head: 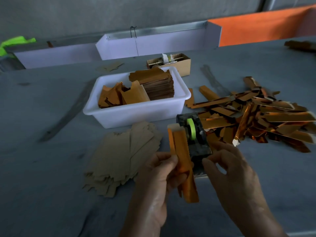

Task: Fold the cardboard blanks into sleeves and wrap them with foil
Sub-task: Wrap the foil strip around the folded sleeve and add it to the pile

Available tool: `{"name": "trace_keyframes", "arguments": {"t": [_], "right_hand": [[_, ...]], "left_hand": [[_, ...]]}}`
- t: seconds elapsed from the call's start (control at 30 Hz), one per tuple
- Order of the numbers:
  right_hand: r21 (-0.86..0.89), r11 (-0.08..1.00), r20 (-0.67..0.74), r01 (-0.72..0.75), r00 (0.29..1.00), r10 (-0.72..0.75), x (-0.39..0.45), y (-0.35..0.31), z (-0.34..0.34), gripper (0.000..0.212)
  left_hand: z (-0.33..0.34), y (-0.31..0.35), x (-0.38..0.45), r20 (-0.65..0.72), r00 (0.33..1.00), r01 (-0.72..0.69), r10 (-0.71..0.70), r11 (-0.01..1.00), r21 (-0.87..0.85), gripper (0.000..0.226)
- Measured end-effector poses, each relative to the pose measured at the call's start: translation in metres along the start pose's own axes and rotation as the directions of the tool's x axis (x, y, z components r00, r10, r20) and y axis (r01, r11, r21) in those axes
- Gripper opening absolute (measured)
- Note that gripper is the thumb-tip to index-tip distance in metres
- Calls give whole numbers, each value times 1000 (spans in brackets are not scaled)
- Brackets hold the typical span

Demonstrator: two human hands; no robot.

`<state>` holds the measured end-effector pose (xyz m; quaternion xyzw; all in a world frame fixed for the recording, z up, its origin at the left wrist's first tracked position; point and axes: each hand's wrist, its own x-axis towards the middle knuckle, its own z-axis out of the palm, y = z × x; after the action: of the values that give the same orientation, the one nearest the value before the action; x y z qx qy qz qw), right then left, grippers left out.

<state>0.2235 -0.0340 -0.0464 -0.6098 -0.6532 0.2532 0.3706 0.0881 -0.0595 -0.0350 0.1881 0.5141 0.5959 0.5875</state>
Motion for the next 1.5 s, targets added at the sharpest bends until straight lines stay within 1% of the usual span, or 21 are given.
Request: {"name": "trace_keyframes", "arguments": {"t": [0.13, 0.23, 0.4, 0.53, 0.63, 0.73, 0.8, 0.83, 0.87, 0.9, 0.93, 0.97, 1.0, 1.07, 1.17, 1.3, 1.43, 1.5], "right_hand": [[9, 1000, -40, 23, 999, -23, -3, 2, 5, 16], [42, 999, -50, -4, 999, 6, -7, 3, 8, 7], [40, 999, -75, 17, 997, -14, -9, 5, 12, 4], [-68, 995, -29, 72, 997, -74, -4, 7, 9, 6], [-76, 993, -4, 87, 996, -87, -1, 5, 3, 10], [-19, 993, -42, 119, 992, -120, 1, 2, -11, 13], [42, 993, -65, 106, 993, -103, 5, 1, -25, 14], [109, 990, -53, 85, 995, -79, 7, -1, -33, 13], [204, 977, -10, 56, 998, -55, 9, -3, -40, 10], [306, 952, 62, 21, 997, -41, 10, -8, -46, 7], [376, 927, 139, -1, 989, -56, 10, -11, -50, 12], [406, 914, 217, -15, 973, -80, 10, -15, -52, 16], [403, 915, 280, -11, 953, -112, 10, -17, -52, 17], [351, 935, 343, 48, 923, -176, 9, -19, -49, 25], [260, 959, 334, 110, 922, -196, 6, -20, -43, 25], [203, 963, 313, 177, 920, -235, 5, -26, -42, 30], [102, 974, 301, 201, 927, -223, 7, -28, -42, 43], [86, 979, 278, 184, 939, -201, 7, -29, -42, 42]], "left_hand": [[7, 0, -1, 131, 989, -93, 72, 982, 163, 6], [14, -2, 2, 196, 979, -108, 61, 965, 237, 6], [15, -2, 7, 166, 985, -90, 42, 951, 296, 8], [16, -1, 8, 151, 987, -110, 59, 928, 357, 8], [19, 1, 7, 135, 989, -106, 64, 937, 333, 8], [21, 3, 5, 132, 991, -63, 29, 963, 260, 6], [20, 3, 1, 132, 991, -43, 12, 969, 241, 8], [19, 3, 0, 135, 991, -43, 10, 968, 247, 9], [19, 3, -2, 145, 989, -43, 7, 968, 246, 8], [19, 4, -5, 156, 988, -42, 4, 969, 242, 7], [19, 5, -7, 166, 986, -47, 7, 970, 239, 6], [19, 6, -9, 171, 985, -58, 16, 969, 241, 6], [19, 7, -10, 175, 984, -71, 28, 967, 244, 4], [19, 9, -13, 178, 983, -89, 45, 964, 249, 3], [18, 9, -15, 160, 985, -107, 66, 959, 262, 5], [16, 10, -16, 143, 986, -119, 81, 951, 285, 4], [15, 9, -17, 155, 984, -125, 83, 950, 285, 10], [15, 11, -18, 166, 984, -108, 62, 954, 280, 13]]}}
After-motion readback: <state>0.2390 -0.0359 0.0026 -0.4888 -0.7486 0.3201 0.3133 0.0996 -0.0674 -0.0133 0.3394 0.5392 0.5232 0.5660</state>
